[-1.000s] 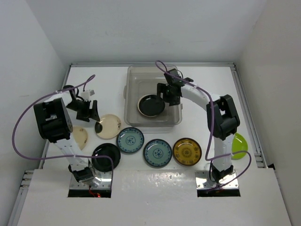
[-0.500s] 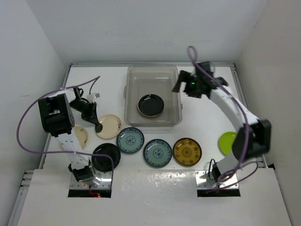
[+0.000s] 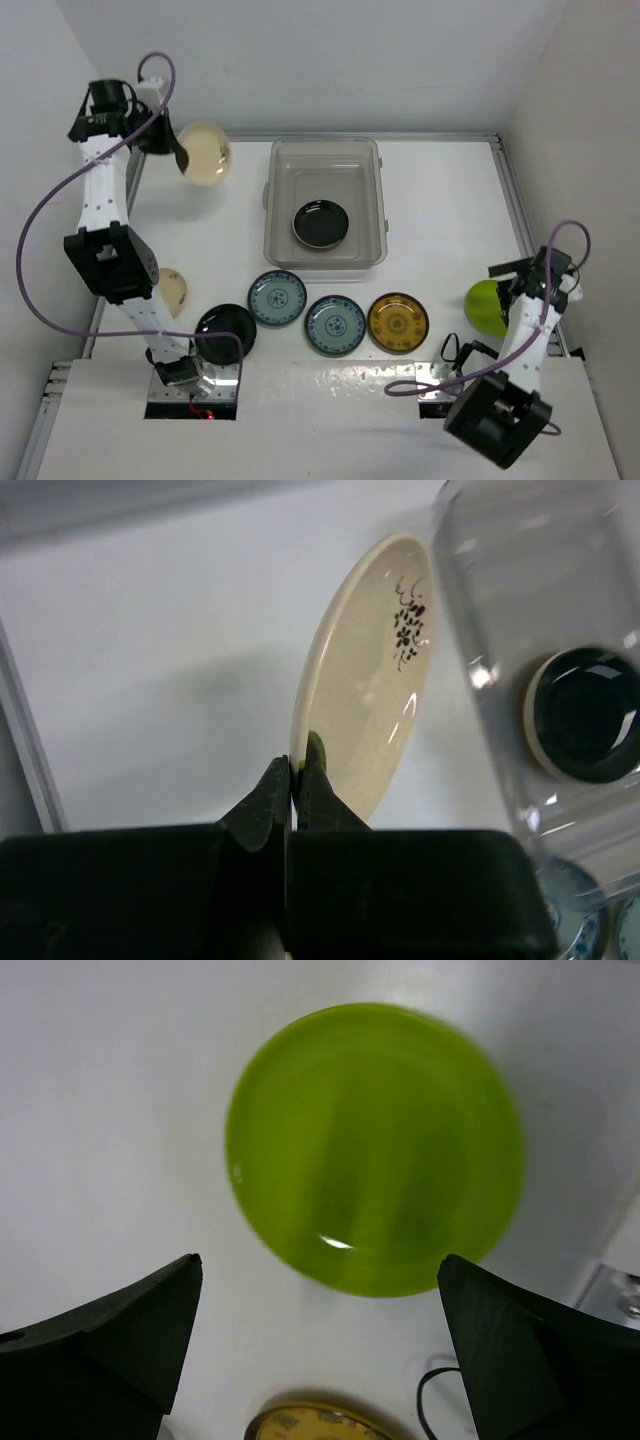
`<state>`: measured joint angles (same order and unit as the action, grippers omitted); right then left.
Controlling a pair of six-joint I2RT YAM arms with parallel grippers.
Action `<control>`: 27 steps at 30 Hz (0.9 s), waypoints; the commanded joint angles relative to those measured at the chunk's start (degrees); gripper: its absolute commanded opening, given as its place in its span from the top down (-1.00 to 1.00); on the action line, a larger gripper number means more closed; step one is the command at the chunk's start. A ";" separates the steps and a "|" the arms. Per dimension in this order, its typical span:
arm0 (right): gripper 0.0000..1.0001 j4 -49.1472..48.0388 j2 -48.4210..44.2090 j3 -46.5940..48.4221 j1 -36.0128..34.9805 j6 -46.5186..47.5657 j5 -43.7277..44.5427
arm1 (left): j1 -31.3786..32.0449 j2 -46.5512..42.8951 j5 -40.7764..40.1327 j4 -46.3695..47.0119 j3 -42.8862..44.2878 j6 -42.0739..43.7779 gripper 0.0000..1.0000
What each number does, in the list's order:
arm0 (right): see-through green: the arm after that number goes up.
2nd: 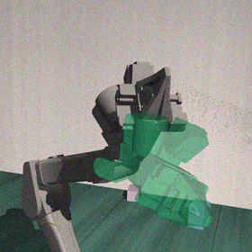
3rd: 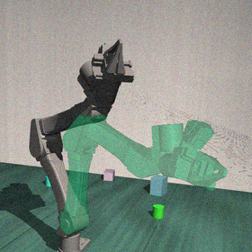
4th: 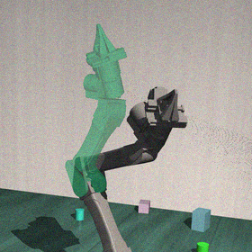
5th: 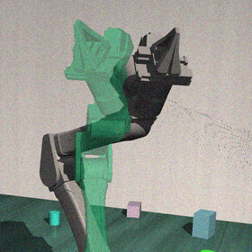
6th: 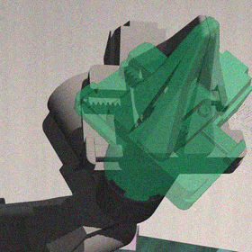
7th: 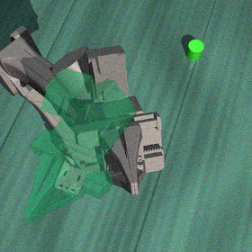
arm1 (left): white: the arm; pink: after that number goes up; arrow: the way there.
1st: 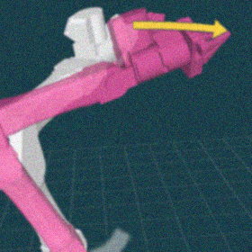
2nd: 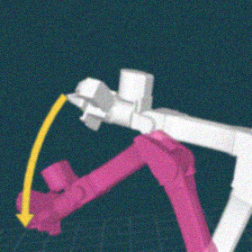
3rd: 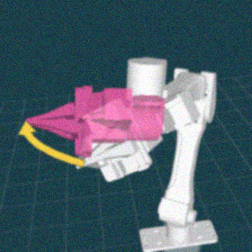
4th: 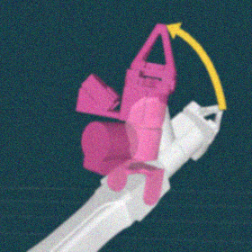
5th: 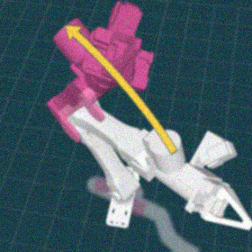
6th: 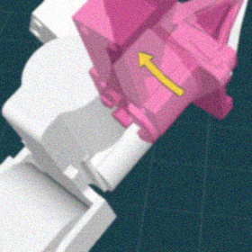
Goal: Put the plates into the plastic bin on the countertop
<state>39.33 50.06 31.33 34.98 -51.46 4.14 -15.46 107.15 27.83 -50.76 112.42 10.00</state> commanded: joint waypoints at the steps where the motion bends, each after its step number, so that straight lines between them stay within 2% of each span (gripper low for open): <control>1: -1.00 4.50 -4.53 -1.27 5.34 -6.61 9.46 | 6.57 -6.34 4.84 0.75 6.91 -4.98 1.00; 5: -1.00 5.24 -3.22 -2.67 6.23 -10.15 20.62 | 16.66 -5.73 10.82 1.89 5.80 -7.27 1.00; 11: -1.00 2.77 -0.41 -5.14 6.94 -9.45 18.27 | 26.52 2.87 14.35 3.04 -1.14 -9.03 1.00; 15: -1.00 -1.08 -0.32 -8.72 6.94 -6.47 17.66 | 29.26 9.55 13.39 3.04 -1.15 -8.33 1.00; 17: -0.97 -5.38 -0.23 -10.14 6.94 -3.14 13.72 | 29.97 13.06 11.90 3.56 -1.15 -7.54 1.00; 22: -0.80 -14.63 0.65 -14.54 6.94 1.36 7.03 | 30.49 18.00 9.88 5.59 -0.01 -7.54 1.00; 25: -0.69 -19.02 1.70 -15.95 7.03 2.68 2.99 | 31.02 19.50 6.80 6.11 -0.01 -6.40 0.66; 26: -0.60 -19.90 1.97 -16.39 6.94 2.94 0.45 | 31.02 20.02 6.27 6.11 -0.53 -6.40 0.38; 27: -0.56 -21.73 3.19 -16.48 7.12 3.21 -0.09 | 31.02 20.02 5.05 6.11 -1.06 -5.87 0.25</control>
<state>25.80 51.53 16.27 41.87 -50.54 10.35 14.74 127.55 35.24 -46.39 110.26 3.22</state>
